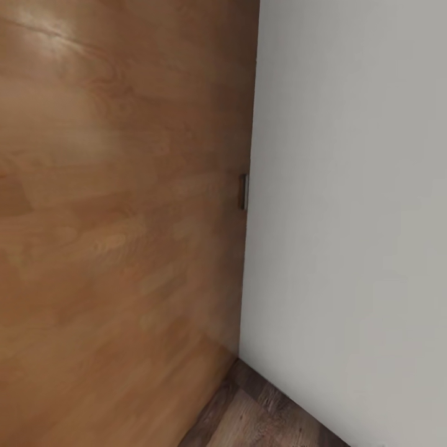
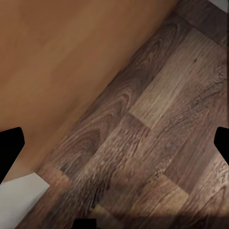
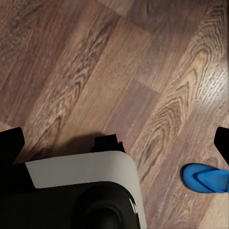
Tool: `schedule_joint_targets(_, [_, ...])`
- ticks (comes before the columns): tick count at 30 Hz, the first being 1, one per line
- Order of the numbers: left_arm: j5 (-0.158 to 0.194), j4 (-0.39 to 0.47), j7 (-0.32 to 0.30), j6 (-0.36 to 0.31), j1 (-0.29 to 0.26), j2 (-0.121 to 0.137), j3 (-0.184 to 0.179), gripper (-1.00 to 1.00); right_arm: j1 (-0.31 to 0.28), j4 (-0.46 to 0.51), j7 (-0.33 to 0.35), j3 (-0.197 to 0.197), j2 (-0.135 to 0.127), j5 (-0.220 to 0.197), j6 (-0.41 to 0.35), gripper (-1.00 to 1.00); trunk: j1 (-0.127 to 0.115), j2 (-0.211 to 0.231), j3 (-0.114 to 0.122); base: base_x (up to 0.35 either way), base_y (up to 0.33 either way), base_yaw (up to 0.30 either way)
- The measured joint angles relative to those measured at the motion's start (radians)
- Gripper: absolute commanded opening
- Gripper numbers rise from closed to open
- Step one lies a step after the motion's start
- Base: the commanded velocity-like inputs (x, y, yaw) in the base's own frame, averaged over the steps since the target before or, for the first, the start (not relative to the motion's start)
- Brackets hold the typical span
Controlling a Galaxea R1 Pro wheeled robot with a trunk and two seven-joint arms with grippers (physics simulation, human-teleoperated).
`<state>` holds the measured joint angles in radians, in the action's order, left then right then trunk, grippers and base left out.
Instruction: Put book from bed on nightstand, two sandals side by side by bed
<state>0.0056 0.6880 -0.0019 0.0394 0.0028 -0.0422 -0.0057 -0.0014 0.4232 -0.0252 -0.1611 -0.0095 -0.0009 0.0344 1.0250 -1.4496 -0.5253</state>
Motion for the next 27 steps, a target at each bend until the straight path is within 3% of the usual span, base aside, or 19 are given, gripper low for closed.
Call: schedule_joint_targets(27, [0.000, 0.000, 0.000, 0.000, 0.000, 0.000, 0.000, 1.00, 0.000, 0.000, 0.000, 0.000, 0.000, 0.000, 0.000, 1.00, 0.000, 0.000, 0.000, 0.000, 0.000, -0.282])
